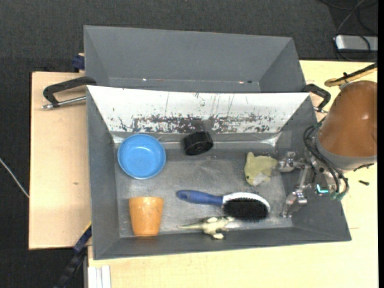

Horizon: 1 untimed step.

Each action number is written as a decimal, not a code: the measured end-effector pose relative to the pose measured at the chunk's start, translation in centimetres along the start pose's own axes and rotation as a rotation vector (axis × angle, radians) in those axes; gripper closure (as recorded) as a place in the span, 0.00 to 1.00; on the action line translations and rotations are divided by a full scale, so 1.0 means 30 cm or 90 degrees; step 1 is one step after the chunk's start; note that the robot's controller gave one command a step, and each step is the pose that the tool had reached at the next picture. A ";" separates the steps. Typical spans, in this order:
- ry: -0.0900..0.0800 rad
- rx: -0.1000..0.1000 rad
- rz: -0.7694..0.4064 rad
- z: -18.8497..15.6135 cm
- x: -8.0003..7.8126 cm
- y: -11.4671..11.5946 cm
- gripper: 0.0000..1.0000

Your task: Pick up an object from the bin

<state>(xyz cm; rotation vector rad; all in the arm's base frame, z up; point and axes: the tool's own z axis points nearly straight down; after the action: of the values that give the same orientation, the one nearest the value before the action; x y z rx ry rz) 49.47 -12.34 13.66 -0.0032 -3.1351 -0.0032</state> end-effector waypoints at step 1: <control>-0.010 0.000 -0.035 0.210 -0.131 0.230 0.00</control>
Offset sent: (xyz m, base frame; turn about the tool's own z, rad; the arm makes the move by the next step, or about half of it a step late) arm 0.0344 0.0650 -0.0649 -0.0490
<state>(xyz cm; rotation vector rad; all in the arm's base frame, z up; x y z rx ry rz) 53.37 -5.42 7.36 0.0844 -3.1497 -0.0030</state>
